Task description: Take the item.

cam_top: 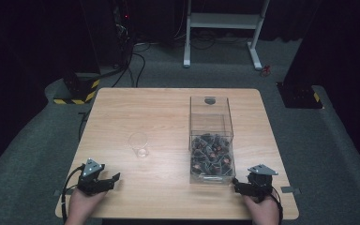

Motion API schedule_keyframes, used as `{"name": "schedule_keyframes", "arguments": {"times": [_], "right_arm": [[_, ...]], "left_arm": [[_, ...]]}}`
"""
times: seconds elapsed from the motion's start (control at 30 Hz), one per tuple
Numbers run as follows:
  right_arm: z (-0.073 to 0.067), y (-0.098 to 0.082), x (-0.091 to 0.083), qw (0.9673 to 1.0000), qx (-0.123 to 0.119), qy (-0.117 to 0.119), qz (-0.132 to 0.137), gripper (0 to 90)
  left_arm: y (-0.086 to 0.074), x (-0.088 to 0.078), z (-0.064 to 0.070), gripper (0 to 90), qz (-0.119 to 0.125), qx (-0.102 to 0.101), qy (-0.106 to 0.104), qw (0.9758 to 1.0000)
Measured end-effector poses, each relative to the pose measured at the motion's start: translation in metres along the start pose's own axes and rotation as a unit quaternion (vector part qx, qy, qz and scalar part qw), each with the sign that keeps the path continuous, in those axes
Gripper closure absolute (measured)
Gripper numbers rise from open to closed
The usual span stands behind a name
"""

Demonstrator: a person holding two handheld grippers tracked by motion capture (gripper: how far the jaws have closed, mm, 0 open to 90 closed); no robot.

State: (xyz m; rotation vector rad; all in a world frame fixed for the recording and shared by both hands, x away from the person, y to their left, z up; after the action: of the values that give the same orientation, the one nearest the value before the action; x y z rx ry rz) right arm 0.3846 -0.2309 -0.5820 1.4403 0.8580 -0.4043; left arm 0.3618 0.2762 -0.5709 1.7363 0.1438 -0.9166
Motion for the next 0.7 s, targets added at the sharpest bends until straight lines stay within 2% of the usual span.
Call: {"name": "schedule_keyframes", "arguments": {"times": [0.17,0.53,0.7], "right_arm": [[0.000,0.000,0.000,1.0000,0.000,0.000,0.000,8.5],[0.000,0.000,0.000,1.0000,0.000,0.000,0.000,8.5],[0.000,0.000,0.000,1.0000,0.000,0.000,0.000,8.5]], "left_arm": [[0.006,-0.002,0.006,22.4,0.013,0.007,-0.007,0.9999],[0.007,-0.001,0.015,21.9,0.021,-0.003,-0.030,0.9993],[0.009,-0.001,0.018,22.2,0.028,-0.001,-0.029,0.9992]]}}
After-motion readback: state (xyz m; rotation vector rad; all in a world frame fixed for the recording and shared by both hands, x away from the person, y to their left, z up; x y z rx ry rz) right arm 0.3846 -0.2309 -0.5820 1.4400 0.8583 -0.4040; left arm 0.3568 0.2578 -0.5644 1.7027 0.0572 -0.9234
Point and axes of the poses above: each handheld gripper's, and its own axes: x roughly forward along the jaws, y roughly out of its top, z roughly to its right, the point moved 8 cm from there along x, roughly forward along the jaws, and after that the axes turned 8 degrees about x, right-handed, at the moved point
